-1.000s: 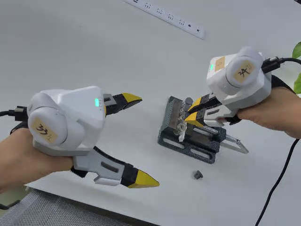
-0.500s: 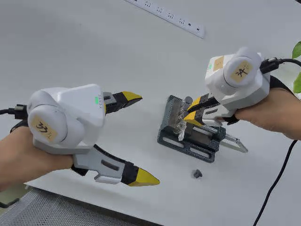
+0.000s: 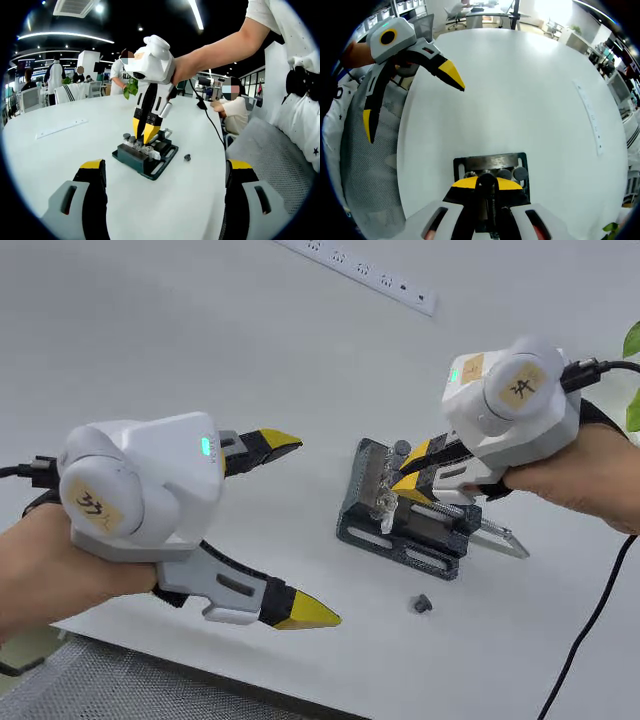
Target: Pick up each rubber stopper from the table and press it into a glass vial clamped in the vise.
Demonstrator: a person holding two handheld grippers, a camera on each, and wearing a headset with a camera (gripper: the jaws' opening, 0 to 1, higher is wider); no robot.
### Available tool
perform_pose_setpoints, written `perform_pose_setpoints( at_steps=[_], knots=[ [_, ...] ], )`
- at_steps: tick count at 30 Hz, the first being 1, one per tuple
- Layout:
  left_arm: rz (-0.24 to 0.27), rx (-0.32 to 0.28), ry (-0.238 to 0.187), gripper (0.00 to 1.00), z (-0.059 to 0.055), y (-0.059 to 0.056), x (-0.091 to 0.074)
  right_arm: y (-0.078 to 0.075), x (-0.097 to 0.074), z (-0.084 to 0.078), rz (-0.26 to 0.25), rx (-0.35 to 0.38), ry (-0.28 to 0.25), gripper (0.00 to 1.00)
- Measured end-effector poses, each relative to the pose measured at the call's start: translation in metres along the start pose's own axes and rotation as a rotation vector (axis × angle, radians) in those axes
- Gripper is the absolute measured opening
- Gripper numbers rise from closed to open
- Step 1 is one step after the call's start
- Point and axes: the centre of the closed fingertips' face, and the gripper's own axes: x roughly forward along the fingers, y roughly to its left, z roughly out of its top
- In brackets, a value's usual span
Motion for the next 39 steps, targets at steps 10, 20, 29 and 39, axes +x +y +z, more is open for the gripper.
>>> perform_pose_setpoints(
  at_steps=[10, 20, 29, 39],
  knots=[
    [0.001, -0.003, -0.004, 0.98, 0.0, 0.001, 0.0, 0.0, 0.0, 0.0, -0.004, -0.002, -0.001, 0.08],
    [0.001, -0.004, -0.004, 0.98, 0.001, -0.001, 0.001, 0.001, 0.0, 0.001, -0.006, 0.002, -0.009, 0.09],
    [0.0, -0.007, -0.005, 0.98, 0.003, -0.002, 0.001, 0.0, -0.001, 0.001, -0.008, 0.008, -0.013, 0.1],
    [-0.006, -0.008, 0.0, 0.97, 0.001, -0.002, 0.001, -0.001, -0.01, 0.007, -0.019, 0.012, -0.039, 0.08]
  ],
)
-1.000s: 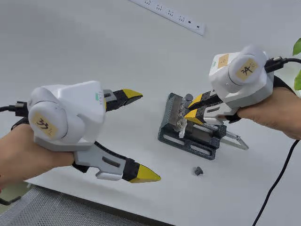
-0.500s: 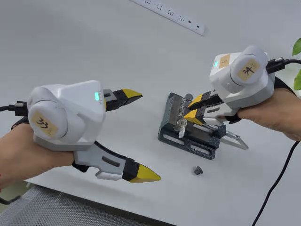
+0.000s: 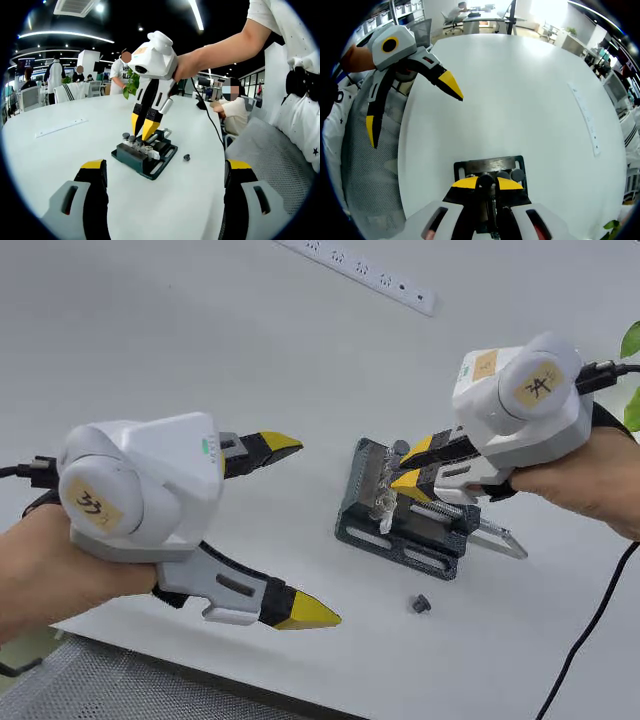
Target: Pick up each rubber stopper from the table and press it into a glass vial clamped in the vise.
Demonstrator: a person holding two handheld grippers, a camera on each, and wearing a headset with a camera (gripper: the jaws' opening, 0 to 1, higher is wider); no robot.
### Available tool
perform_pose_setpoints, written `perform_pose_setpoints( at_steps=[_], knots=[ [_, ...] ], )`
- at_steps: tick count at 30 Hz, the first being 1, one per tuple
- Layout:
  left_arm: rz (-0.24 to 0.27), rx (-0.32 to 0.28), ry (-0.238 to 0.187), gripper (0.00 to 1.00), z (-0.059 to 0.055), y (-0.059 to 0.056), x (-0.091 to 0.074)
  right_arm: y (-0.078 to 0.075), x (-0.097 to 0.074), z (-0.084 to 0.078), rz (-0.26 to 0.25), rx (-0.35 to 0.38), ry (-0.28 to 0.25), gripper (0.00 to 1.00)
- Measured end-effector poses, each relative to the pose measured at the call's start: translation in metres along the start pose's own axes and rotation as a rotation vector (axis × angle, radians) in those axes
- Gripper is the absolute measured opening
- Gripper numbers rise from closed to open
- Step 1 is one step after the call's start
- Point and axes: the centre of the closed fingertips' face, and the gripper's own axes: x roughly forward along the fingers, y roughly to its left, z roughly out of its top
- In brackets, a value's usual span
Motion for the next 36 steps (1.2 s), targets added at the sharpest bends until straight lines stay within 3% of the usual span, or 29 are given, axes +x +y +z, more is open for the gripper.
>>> perform_pose_setpoints(
  at_steps=[6, 36],
  knots=[
    [0.0, 0.001, -0.002, 0.97, 0.0001, 0.0008, -0.0003, 0.0012, -0.0006, -0.0019, 0.007, -0.009, 0.006, 0.02],
    [-0.002, -0.01, -0.009, 0.96, -0.0019, 0.0013, -0.001, 0.002, 0.0056, -0.0051, 0.033, -0.02, 0.049, 0.02]
  ],
)
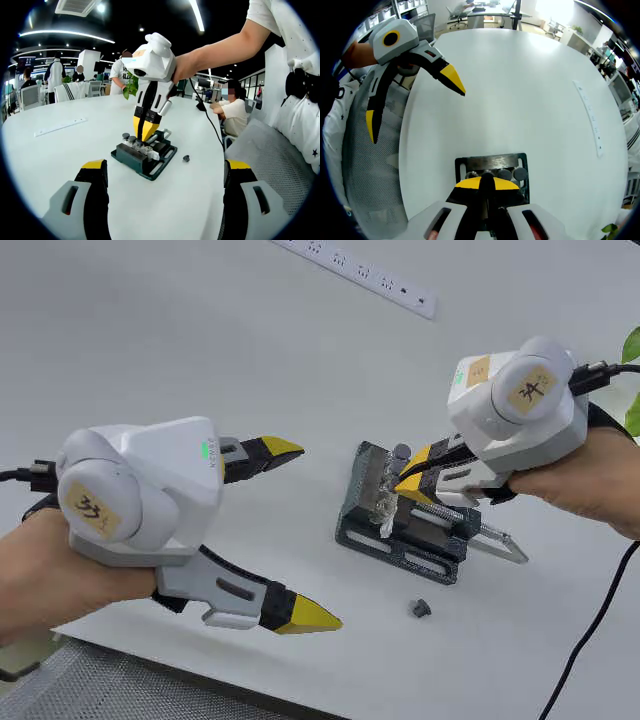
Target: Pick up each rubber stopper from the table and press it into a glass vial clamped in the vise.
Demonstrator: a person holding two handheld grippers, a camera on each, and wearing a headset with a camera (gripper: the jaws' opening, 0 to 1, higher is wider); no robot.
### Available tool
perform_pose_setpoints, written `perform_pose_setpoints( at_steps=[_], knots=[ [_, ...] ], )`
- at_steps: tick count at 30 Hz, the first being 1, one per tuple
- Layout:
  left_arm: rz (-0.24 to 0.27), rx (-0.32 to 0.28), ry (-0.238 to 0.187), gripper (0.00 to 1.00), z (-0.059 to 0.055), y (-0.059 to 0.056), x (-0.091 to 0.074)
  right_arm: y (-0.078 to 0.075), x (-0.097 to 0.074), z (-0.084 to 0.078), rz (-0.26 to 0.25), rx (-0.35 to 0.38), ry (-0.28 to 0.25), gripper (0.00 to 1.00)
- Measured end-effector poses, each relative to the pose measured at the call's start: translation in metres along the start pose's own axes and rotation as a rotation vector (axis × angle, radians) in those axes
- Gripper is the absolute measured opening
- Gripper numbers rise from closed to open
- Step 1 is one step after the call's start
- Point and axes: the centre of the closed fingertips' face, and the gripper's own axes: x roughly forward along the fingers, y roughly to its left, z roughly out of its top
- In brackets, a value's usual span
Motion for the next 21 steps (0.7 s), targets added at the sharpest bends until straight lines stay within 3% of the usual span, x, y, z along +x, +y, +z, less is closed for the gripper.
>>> perform_pose_setpoints(
  at_steps=[15, 21],
  knots=[
    [0.004, -0.004, -0.004, 0.96, 0.0013, 0.0011, 0.0006, 0.0006, 0.0003, -0.0006, 0.0, -0.021, 0.016, 0.0],
    [0.001, -0.005, -0.004, 0.96, 0.0011, 0.0004, 0.002, 0.0001, 0.0025, -0.0012, -0.01, -0.063, 0.054, 0.01]
  ],
)
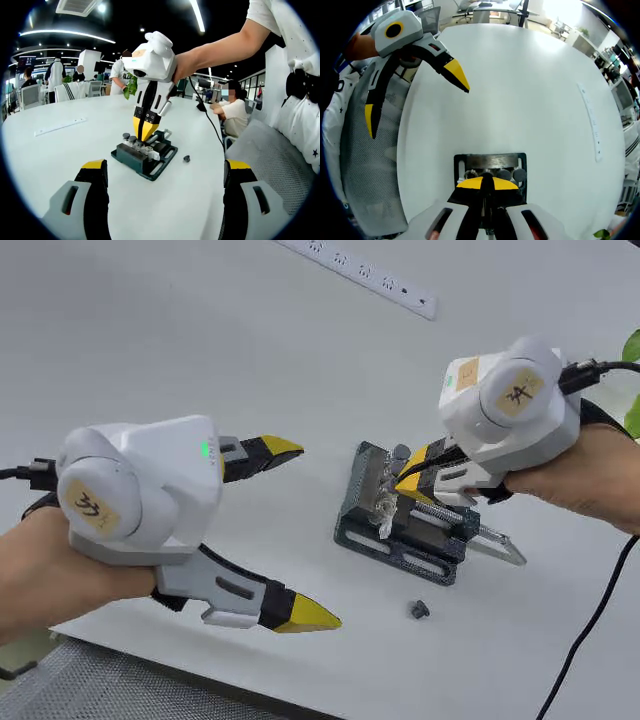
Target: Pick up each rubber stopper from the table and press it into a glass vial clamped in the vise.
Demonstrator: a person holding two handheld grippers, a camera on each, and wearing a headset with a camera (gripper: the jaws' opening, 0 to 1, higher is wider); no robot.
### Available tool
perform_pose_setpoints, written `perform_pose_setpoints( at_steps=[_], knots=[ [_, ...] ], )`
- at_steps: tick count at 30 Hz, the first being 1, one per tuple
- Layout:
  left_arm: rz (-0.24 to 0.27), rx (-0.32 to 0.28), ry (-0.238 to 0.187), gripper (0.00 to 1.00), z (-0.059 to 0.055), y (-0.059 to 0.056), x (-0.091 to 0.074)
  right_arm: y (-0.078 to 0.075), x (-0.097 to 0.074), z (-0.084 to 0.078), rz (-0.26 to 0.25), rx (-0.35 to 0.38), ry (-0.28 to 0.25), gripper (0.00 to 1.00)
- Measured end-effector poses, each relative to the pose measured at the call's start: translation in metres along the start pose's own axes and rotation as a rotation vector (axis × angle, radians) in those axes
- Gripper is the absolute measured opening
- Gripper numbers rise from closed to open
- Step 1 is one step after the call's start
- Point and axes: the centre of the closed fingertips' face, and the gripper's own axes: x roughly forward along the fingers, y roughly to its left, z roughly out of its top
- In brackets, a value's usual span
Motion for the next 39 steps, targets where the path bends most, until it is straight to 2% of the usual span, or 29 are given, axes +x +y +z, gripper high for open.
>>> perform_pose_setpoints(
  at_steps=[5, 19, 33, 39],
  knots=[
    [0.0, 0.001, -0.003, 0.96, 0.0018, 0.0002, 0.0009, -0.0018, 0.0003, -0.0023, 0.017, 0.007, 0.02, 0.01],
    [-0.004, -0.004, -0.003, 0.95, 0.0018, 0.0, 0.0025, -0.0009, 0.0019, 0.0001, 0.05, 0.027, 0.033, 0.01],
    [-0.007, -0.006, -0.007, 0.95, 0.0019, 0.0013, 0.0055, -0.0005, 0.0036, -0.0006, 0.061, 0.03, 0.063, 0.0],
    [-0.006, -0.005, -0.011, 0.95, 0.0021, 0.0024, 0.0067, -0.001, 0.004, -0.0005, 0.065, 0.056, 0.069, 0.0]
  ],
)
